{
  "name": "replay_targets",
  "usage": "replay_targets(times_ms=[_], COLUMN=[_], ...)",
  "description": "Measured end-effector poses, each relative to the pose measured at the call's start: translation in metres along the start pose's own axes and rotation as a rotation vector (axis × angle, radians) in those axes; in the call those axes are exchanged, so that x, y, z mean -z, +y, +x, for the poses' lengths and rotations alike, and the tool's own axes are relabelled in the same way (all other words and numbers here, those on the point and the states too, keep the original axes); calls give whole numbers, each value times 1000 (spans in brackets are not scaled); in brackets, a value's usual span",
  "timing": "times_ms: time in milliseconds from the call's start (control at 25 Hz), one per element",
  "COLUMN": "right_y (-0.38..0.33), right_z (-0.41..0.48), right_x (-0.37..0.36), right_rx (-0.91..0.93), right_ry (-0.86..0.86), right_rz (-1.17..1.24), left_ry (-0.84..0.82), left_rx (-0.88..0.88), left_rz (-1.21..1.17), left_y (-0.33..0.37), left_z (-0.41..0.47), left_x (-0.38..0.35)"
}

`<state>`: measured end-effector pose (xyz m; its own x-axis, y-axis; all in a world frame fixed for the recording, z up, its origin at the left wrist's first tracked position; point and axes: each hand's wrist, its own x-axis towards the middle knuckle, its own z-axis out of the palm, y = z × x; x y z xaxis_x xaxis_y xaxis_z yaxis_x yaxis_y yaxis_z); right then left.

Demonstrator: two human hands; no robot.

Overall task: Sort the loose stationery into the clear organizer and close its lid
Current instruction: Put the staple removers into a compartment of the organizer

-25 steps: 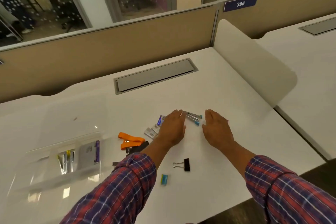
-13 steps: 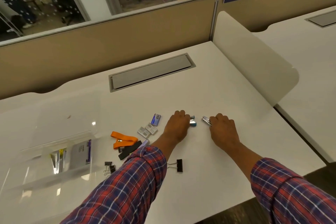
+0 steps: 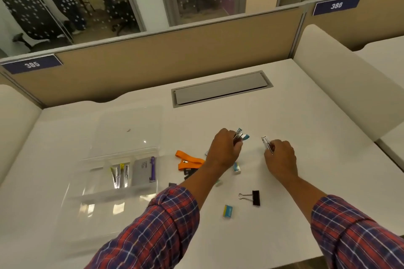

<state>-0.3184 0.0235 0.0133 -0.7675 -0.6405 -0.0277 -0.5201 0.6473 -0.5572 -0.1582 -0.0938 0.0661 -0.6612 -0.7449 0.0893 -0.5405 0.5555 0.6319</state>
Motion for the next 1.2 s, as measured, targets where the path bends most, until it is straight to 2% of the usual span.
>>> replay_targets(times_ms=[200,360,600,800,960,1200], right_y=[-76,-129,-203,-248,-276,-302], right_z=[-19,-35,-74,-101,-116,-133], right_x=[-32,-64,-109,-132,-144,-156], right_rx=[99,177,245,293,371,514], right_ry=[37,2,-79,-151,-202,-281], right_rz=[182,260,314,359,344,313], left_ry=[197,332,501,360,217,175], left_rx=[88,249,562,733,714,637], left_rz=[-53,-26,287,521,644,620], left_y=[-54,-110,-204,-249,-267,-279], left_z=[-33,-66,-118,-142,-149,-151], left_x=[68,120,190,210,204,200])
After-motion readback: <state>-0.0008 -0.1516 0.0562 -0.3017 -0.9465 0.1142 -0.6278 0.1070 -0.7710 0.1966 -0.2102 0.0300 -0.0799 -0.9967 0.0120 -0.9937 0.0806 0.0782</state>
